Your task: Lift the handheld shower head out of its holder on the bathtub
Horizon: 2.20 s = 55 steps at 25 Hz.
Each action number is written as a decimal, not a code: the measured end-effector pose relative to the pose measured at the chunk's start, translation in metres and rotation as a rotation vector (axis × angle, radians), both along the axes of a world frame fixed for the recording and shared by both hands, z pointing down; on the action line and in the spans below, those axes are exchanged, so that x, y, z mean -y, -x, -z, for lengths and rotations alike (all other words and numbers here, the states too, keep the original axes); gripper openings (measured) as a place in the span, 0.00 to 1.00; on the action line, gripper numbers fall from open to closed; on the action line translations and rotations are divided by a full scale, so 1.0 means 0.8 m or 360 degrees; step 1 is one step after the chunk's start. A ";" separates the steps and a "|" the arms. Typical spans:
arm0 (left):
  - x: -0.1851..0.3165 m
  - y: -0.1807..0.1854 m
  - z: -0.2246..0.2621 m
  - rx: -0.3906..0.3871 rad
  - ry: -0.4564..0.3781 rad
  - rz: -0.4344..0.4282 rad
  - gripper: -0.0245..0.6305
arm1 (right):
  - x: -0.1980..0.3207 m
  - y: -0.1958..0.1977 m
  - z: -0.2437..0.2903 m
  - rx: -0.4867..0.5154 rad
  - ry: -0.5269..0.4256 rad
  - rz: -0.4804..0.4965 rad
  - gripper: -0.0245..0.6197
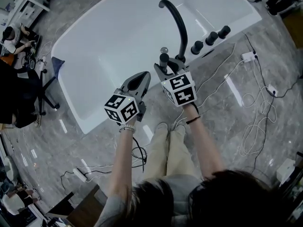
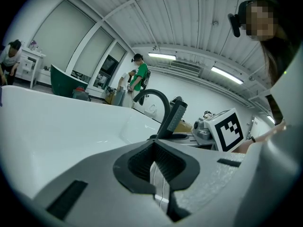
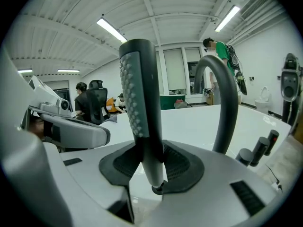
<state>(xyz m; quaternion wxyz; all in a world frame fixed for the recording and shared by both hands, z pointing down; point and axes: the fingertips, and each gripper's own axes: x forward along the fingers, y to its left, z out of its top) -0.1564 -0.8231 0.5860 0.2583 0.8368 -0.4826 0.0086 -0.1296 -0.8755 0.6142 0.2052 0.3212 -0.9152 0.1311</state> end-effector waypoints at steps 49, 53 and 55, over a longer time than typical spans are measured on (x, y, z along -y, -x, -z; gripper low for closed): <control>-0.055 -0.107 0.363 0.0023 -0.0684 -0.0427 0.04 | -0.071 -0.120 0.398 0.0240 -0.0538 -0.0289 0.24; -0.064 -0.123 0.378 0.0036 -0.0723 -0.0467 0.04 | -0.082 -0.132 0.413 0.0251 -0.0565 -0.0299 0.24; -0.065 -0.125 0.388 0.0043 -0.0735 -0.0482 0.04 | -0.084 -0.135 0.424 0.0258 -0.0578 -0.0311 0.24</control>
